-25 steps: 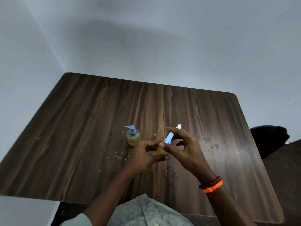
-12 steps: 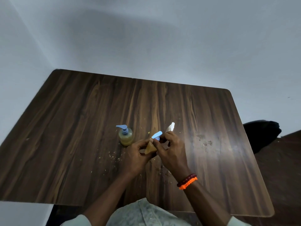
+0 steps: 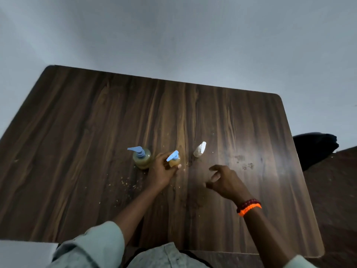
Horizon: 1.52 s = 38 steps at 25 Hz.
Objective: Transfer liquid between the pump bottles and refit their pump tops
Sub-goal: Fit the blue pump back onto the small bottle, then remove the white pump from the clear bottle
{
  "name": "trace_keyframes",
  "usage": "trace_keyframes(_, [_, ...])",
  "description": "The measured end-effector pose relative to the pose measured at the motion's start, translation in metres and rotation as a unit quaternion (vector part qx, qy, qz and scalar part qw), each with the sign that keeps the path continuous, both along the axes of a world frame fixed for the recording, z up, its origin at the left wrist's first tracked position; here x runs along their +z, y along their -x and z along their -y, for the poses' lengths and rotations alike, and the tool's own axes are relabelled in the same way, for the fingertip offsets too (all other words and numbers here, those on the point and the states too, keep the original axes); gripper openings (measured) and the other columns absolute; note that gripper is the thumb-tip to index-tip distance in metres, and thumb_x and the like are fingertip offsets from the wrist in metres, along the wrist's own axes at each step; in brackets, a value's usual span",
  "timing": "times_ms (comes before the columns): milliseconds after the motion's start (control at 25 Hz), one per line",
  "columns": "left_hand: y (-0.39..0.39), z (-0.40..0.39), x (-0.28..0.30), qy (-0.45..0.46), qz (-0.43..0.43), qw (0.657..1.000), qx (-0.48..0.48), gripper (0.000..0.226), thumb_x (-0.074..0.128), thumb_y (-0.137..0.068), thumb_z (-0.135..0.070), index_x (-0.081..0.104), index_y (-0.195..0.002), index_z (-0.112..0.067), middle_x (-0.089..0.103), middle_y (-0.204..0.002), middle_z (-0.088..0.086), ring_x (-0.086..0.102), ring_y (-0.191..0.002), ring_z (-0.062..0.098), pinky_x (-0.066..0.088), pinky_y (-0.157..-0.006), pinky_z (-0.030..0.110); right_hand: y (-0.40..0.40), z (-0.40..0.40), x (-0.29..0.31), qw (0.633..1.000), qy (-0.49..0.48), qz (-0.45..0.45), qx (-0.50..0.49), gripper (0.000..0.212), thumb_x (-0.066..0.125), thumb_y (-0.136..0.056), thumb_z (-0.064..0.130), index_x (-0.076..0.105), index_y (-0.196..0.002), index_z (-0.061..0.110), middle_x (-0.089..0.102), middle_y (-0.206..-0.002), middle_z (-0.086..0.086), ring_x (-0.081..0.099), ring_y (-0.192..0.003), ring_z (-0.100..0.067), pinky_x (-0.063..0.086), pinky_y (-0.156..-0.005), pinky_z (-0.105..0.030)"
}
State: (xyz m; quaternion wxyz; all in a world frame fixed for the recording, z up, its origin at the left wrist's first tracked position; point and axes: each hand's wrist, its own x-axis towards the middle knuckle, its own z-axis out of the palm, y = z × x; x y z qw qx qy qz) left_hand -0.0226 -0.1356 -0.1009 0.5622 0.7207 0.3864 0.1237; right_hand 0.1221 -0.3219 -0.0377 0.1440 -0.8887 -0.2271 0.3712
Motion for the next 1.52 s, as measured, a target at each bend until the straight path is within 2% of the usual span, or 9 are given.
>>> trace_keyframes(160, [-0.027,-0.002,-0.017,-0.053,-0.022,0.998,-0.008,0.042,0.086,-0.083,-0.005,0.076,-0.123,-0.014,0.067,-0.116,-0.005,0.068,-0.116,0.025,0.056,-0.104,0.048,-0.030,-0.017,-0.023,0.991,-0.069,0.066,-0.091,0.066,0.086,-0.082,0.028,0.059,-0.140,0.012,0.065,-0.104,-0.001,0.063,-0.097,-0.018,0.051,-0.086,-0.028])
trace_keyframes(360, [-0.041,-0.009,-0.028,-0.038,-0.038,0.998,0.025,0.048,0.086,-0.085,-0.006,0.071,-0.130,-0.011,0.072,-0.127,0.007,0.068,-0.118,0.022,0.055,-0.103,0.036,-0.036,-0.053,-0.044,0.981,-0.155,0.049,-0.102,0.078,0.088,-0.079,0.025,0.052,-0.147,0.013,0.060,-0.145,-0.010,0.057,-0.131,-0.028,0.051,-0.109,-0.046])
trace_keyframes(560, [-0.039,0.001,-0.025,0.011,-0.074,0.996,0.052,0.058,0.086,-0.086,-0.009,0.065,-0.140,-0.010,0.073,-0.133,0.007,0.071,-0.121,0.024,0.057,-0.101,0.033,-0.033,-0.066,-0.061,0.969,-0.209,0.062,-0.115,0.028,0.075,-0.092,0.016,0.069,-0.112,-0.002,0.074,-0.109,-0.020,0.070,-0.102,-0.036,0.057,-0.093,-0.051])
trace_keyframes(760, [-0.010,0.032,0.000,0.053,-0.093,0.993,0.047,0.039,0.076,-0.097,-0.014,0.068,-0.135,-0.007,0.076,-0.128,0.008,0.071,-0.118,0.018,0.051,-0.082,0.013,-0.015,-0.042,-0.042,0.967,-0.246,-0.022,-0.067,0.027,0.072,-0.096,0.027,0.067,-0.119,0.015,0.072,-0.107,-0.004,0.067,-0.095,-0.021,0.056,-0.078,-0.028])
trace_keyframes(920, [0.020,0.044,0.041,0.116,0.070,0.990,0.020,0.038,0.074,-0.097,-0.017,0.071,-0.134,-0.009,0.079,-0.125,0.002,0.074,-0.119,0.014,0.060,-0.102,0.029,0.029,-0.009,-0.008,0.922,-0.328,-0.192,-0.073,0.016,0.078,-0.091,0.016,0.076,-0.107,0.014,0.079,-0.100,-0.012,0.076,-0.093,-0.032,0.065,-0.080,-0.047])
trace_keyframes(1080, [0.044,0.052,0.062,0.200,0.148,0.968,-0.018,0.029,0.065,-0.100,-0.008,0.072,-0.128,-0.013,0.080,-0.124,0.006,0.075,-0.117,0.018,0.061,-0.101,0.029,0.063,0.003,0.010,0.899,-0.346,-0.269,-0.029,0.019,0.074,-0.093,0.009,0.076,-0.110,0.001,0.078,-0.104,-0.022,0.075,-0.088,-0.021,0.063,-0.079,-0.031])
trace_keyframes(1240, [0.061,0.055,0.073,0.240,0.170,0.954,-0.062,0.027,0.058,-0.104,-0.009,0.072,-0.127,-0.009,0.080,-0.124,0.012,0.076,-0.115,0.025,0.063,-0.097,0.031,0.078,0.007,0.012,0.867,-0.354,-0.349,-0.027,0.027,0.073,-0.094,0.013,0.073,-0.115,-0.003,0.072,-0.114,-0.033,0.072,-0.097,-0.031,0.062,-0.083,-0.037])
trace_keyframes(1440, [0.061,0.052,0.077,0.184,0.185,0.965,-0.013,0.024,0.071,-0.096,-0.004,0.077,-0.119,-0.006,0.083,-0.110,0.012,0.080,-0.103,0.021,0.063,-0.094,0.036,0.108,-0.005,0.015,0.902,-0.388,-0.166,-0.089,0.024,0.082,-0.087,0.011,0.073,-0.106,-0.002,0.077,-0.094,-0.022,0.076,-0.082,-0.031,0.066,-0.072,-0.044])
trace_keyframes(1520, [0.060,0.052,0.080,0.144,0.165,0.975,0.033,0.017,0.082,-0.089,-0.005,0.080,-0.104,-0.012,0.085,-0.094,0.003,0.081,-0.089,0.015,0.064,-0.081,0.033,0.119,-0.012,0.013,0.912,-0.387,-0.097,-0.095,0.028,0.086,-0.084,0.020,0.073,-0.104,0.005,0.076,-0.091,-0.016,0.075,-0.080,-0.033,0.065,-0.070,-0.051])
